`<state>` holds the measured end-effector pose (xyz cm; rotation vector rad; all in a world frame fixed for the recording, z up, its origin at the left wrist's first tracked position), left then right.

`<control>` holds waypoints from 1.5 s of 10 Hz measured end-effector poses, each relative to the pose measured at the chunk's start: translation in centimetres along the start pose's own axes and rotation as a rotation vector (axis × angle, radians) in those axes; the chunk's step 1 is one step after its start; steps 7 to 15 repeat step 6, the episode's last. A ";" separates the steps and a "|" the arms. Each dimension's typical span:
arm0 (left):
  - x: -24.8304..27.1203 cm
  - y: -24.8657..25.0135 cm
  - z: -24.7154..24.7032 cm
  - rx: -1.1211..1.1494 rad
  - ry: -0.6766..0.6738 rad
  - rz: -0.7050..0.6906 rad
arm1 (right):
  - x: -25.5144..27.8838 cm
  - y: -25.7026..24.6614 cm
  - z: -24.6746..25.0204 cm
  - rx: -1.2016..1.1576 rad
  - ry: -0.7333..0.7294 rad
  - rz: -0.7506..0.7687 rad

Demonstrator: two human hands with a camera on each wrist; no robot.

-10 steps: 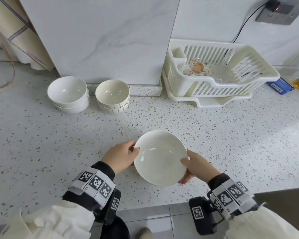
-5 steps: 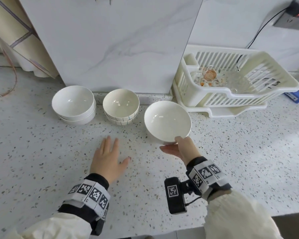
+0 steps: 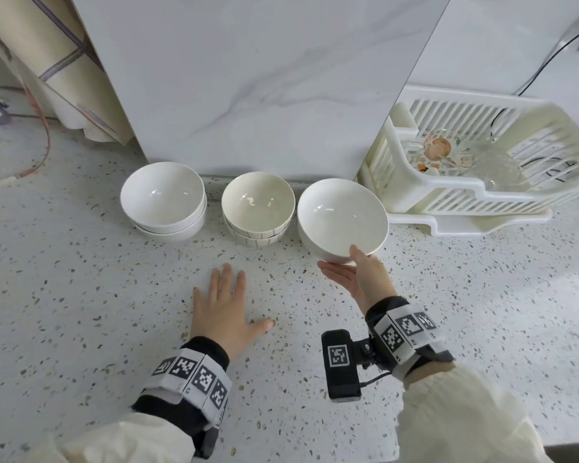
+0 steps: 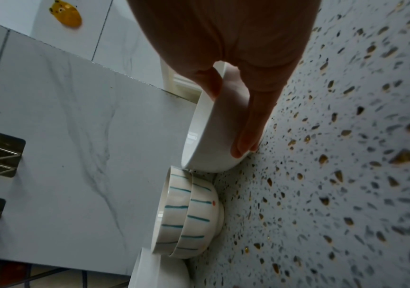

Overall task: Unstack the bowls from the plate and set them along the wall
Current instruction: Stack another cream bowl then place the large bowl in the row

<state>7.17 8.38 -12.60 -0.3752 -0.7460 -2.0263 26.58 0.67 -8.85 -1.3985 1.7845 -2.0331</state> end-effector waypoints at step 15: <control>2.0 -0.6 0.7 -0.035 -0.074 0.000 | 6.6 -1.6 5.2 0.437 -0.070 0.053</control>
Point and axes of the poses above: each hand's wrist, its own x-axis away from the middle knuckle, its own z-axis out of the back of the hand, y = z × x, the point moved 4 cm from there along -x, towards the middle knuckle, and after that the axes turned 13 degrees about x, right-handed, at the moved point
